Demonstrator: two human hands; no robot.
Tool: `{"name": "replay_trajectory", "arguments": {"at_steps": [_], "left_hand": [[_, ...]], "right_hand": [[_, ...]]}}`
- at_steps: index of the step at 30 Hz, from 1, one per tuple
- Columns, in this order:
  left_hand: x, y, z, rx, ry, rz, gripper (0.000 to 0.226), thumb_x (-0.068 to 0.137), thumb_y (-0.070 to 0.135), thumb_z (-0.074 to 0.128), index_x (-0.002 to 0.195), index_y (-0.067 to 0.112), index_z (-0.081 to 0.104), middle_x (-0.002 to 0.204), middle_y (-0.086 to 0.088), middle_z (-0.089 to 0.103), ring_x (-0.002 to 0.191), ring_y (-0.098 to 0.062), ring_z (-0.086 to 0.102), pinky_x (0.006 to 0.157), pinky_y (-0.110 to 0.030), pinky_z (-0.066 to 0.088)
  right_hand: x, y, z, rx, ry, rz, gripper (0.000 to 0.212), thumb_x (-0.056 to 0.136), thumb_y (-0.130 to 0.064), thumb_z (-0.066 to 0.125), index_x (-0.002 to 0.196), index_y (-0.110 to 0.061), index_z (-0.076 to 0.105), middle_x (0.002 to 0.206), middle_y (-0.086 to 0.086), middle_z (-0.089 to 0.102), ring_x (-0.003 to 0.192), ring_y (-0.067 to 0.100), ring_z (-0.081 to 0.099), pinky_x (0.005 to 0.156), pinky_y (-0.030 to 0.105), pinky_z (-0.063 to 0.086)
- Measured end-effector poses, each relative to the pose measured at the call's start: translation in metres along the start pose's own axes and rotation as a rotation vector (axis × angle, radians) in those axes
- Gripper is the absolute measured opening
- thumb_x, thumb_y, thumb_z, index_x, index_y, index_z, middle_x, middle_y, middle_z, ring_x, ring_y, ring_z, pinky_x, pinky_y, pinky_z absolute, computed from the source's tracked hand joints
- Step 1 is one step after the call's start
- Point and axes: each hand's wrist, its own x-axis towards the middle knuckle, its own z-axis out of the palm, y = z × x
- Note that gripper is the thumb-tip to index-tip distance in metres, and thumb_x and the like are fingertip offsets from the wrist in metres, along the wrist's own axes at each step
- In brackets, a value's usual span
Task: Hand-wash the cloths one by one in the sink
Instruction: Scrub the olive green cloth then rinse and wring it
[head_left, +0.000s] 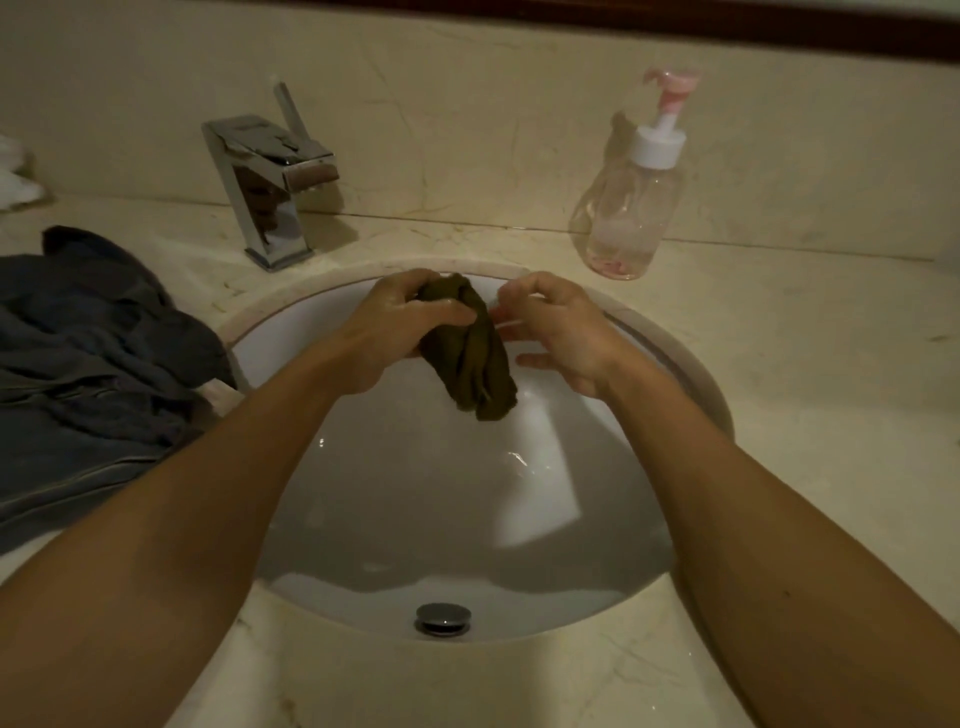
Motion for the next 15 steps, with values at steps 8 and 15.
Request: {"name": "replay_trajectory", "arguments": {"at_steps": [8,15], "left_hand": [[-0.002,0.004,-0.037,-0.029,0.241,-0.021,0.043,0.081,0.023,0.082,0.118,0.027,0.061,0.114,0.001,0.064,0.107,-0.019,0.063,0.092,-0.037,0.057],[-0.026,0.030,-0.109,0.182,0.157,0.004,0.042,0.077,0.016,0.084,0.116,0.019,0.067,0.109,0.000,0.068,0.100,-0.011,0.065,0.087,-0.028,0.055]], "right_hand": [[0.023,-0.037,0.031,-0.216,0.137,-0.216,0.038,0.096,-0.038,0.071,0.126,-0.016,0.062,0.117,-0.002,0.063,0.108,0.013,0.061,0.074,0.018,0.050],[0.060,-0.129,0.062,-0.434,0.047,-0.405,0.071,0.087,-0.061,0.072,0.141,-0.019,0.056,0.134,-0.003,0.057,0.121,0.012,0.056,0.105,0.035,0.050]]}}
